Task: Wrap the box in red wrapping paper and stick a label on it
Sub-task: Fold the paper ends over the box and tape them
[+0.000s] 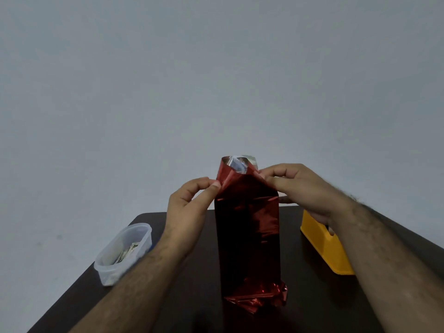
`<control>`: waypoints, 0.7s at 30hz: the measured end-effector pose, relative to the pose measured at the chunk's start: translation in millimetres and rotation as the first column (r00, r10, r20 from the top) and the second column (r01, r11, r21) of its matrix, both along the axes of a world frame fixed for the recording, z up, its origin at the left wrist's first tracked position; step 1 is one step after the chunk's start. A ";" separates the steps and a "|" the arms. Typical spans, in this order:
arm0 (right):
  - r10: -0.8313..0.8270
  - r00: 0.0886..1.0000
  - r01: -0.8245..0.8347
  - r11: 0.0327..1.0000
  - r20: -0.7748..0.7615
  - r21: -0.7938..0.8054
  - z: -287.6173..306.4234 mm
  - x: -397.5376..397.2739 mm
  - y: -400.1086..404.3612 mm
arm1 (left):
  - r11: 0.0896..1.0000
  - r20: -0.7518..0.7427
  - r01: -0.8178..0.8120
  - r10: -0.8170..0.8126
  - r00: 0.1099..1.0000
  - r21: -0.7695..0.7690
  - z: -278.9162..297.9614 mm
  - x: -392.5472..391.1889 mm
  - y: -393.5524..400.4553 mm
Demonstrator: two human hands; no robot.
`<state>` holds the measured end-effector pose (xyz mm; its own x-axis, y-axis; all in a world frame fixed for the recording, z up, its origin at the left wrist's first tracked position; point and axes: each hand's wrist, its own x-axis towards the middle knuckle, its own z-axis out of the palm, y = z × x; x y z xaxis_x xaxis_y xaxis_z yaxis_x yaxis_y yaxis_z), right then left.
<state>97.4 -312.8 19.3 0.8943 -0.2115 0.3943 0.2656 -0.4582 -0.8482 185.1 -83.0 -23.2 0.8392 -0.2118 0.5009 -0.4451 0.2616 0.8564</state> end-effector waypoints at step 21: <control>0.235 0.970 -0.243 0.957 0.064 0.157 -21.1 -5.2 26.6 | 0.916 0.054 0.306 -0.330 0.942 0.260 18.9 3.7 8.5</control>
<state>92.2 -286.2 -1.8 0.9088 -0.0580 0.4131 0.3899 -0.2340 -0.8906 188.8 -74.5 -4.4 0.6586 -0.5855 0.4727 -0.4551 0.1904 0.8698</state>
